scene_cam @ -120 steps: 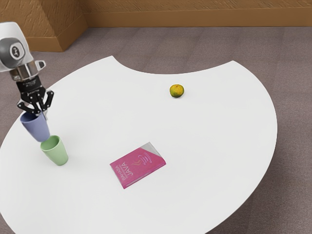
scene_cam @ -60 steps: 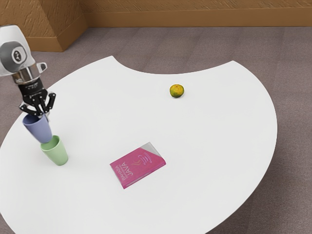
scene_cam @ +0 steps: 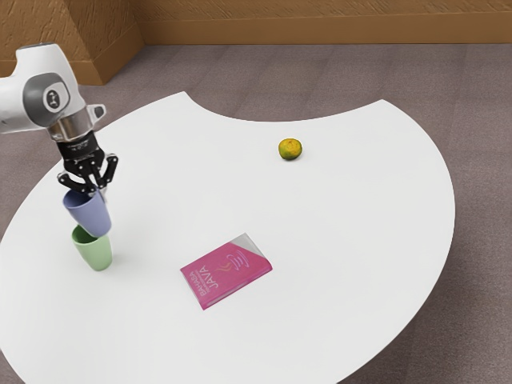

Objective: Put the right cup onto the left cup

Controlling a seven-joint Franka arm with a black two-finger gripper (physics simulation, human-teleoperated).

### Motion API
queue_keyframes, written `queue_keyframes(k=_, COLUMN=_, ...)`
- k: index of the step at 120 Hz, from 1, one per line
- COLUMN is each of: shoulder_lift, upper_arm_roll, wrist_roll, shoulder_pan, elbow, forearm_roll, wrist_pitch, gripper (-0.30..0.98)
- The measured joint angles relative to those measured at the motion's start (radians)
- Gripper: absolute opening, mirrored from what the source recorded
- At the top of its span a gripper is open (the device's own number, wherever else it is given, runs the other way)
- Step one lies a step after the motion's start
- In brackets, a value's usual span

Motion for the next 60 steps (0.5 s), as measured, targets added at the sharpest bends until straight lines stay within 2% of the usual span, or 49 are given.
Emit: queue_keyframes(k=60, shoulder_lift=-0.02, upper_arm_roll=0.014, wrist_roll=-0.002, shoulder_pan=0.022, elbow=-0.008, forearm_roll=0.0, wrist_pitch=0.002, gripper=-0.1)
